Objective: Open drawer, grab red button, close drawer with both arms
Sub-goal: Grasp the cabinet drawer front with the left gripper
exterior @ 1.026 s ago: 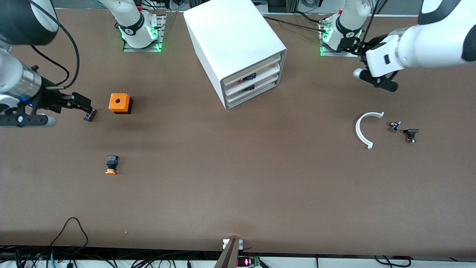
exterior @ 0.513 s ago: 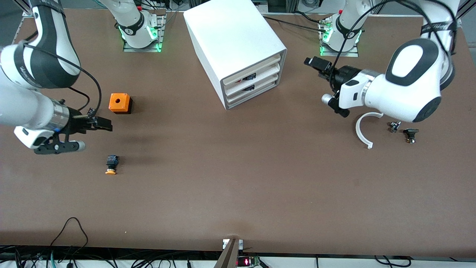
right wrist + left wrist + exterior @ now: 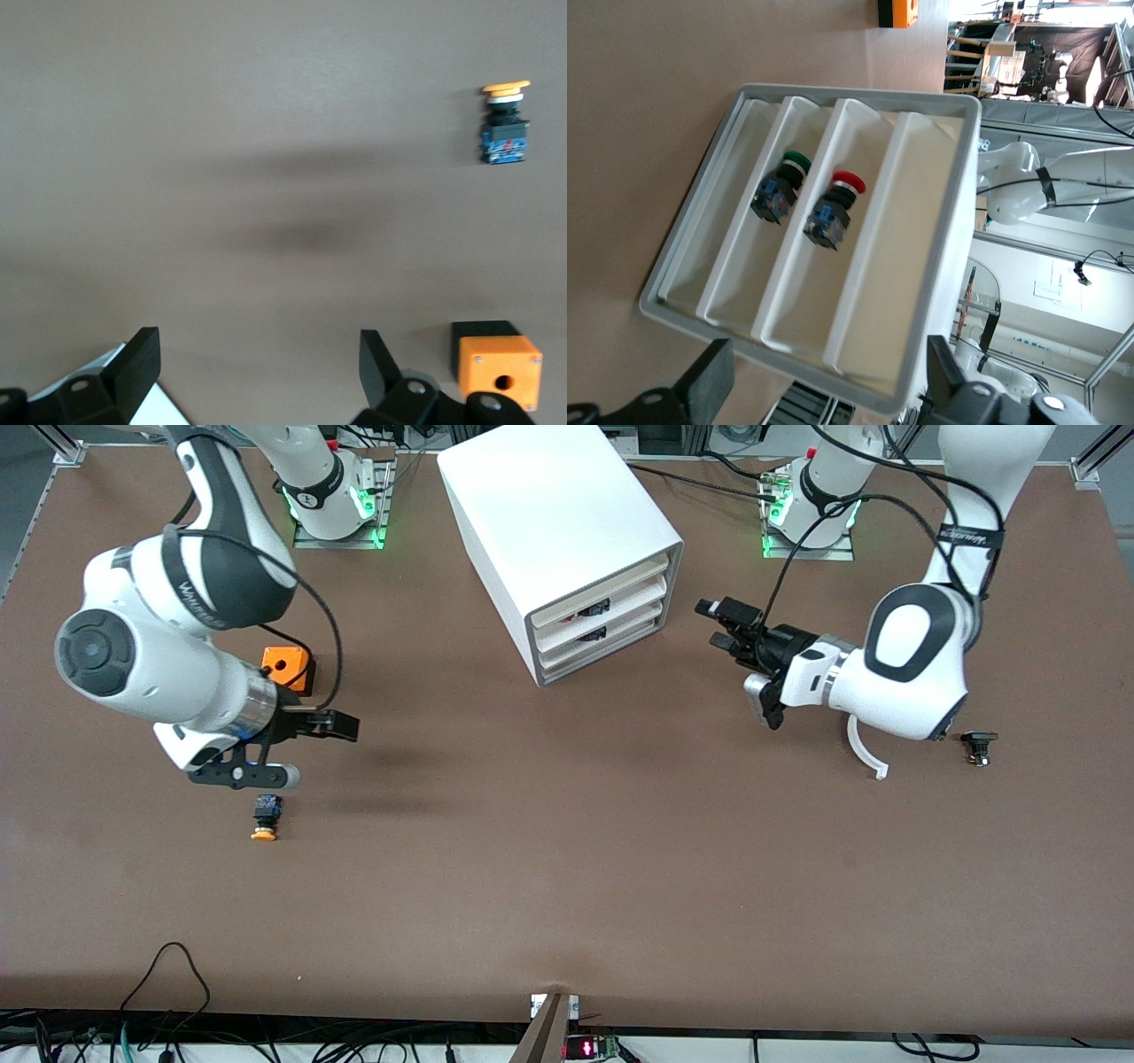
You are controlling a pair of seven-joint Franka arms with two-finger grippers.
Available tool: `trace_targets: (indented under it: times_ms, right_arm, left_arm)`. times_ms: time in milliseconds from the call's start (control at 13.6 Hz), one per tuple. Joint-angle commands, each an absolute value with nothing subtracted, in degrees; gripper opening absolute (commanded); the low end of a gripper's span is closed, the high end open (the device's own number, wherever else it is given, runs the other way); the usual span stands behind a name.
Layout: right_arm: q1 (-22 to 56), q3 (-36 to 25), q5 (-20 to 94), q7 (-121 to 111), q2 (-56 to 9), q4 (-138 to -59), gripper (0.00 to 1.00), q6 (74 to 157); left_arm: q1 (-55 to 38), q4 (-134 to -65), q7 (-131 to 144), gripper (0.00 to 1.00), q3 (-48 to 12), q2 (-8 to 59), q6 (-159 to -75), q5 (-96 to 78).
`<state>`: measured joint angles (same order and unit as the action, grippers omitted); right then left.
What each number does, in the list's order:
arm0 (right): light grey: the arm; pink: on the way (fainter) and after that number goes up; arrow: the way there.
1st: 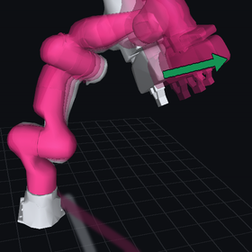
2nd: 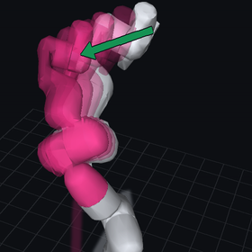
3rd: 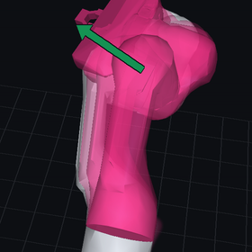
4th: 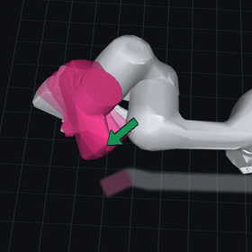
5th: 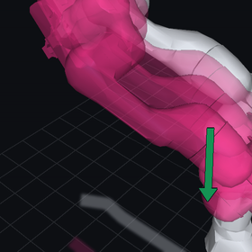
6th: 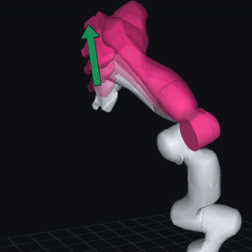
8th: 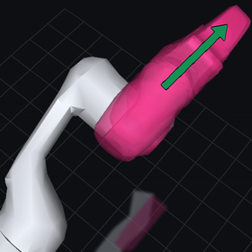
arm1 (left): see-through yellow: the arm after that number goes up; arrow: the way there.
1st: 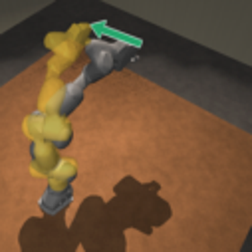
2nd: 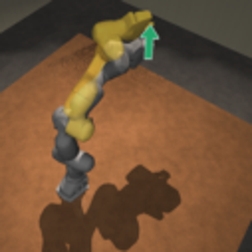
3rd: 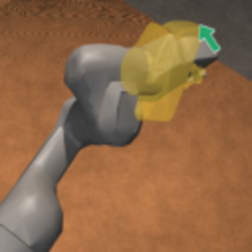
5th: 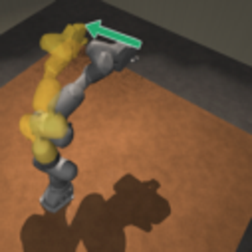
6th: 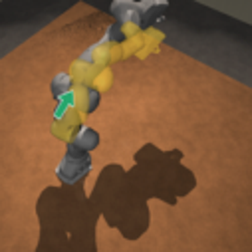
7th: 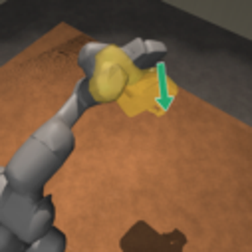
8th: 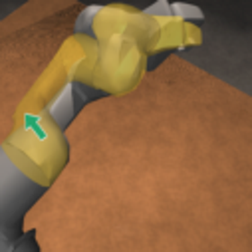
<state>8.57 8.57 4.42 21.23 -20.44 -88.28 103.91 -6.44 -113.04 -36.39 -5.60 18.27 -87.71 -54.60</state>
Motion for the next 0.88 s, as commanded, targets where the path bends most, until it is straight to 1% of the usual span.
trace_targets:
  times_ms: [0,147,293,366,586,806]
  right_arm:
    - [10.80,8.35,5.01,27.05,-20.48,-87.71,0.99,105.03]
    - [13.17,8.26,4.83,32.23,-20.83,-87.45,0.99,105.12]
    - [14.50,8.35,4.83,35.76,-21.88,-85.62,0.99,105.12]
    - [15.28,8.26,4.83,37.86,-22.41,-84.91,0.99,105.12]
    - [17.66,8.17,4.31,42.88,-24.69,-80.87,0.99,104.77]
    - [18.02,8.17,4.13,43.15,-25.31,-79.63,0.99,104.50]
  left_arm:
    - [-7.20,-117.15,-41.54,0.88,-7.29,18.19,-91.40,-58.08]
    - [-7.38,-121.35,-47.96,0.81,-7.56,18.37,-92.97,-60.72]
    - [-7.38,-122.26,-50.71,0.62,-9.83,19.24,-94.39,-61.17]
    - [-7.30,-123.04,-50.71,0.59,-11.32,19.51,-95.87,-61.52]
    - [-7.29,-124.71,-51.50,0.58,-12.65,20.39,-98.69,-61.61]
    - [-7.82,-125.68,-52.73,0.58,-13.62,21.44,-101.33,-61.61]
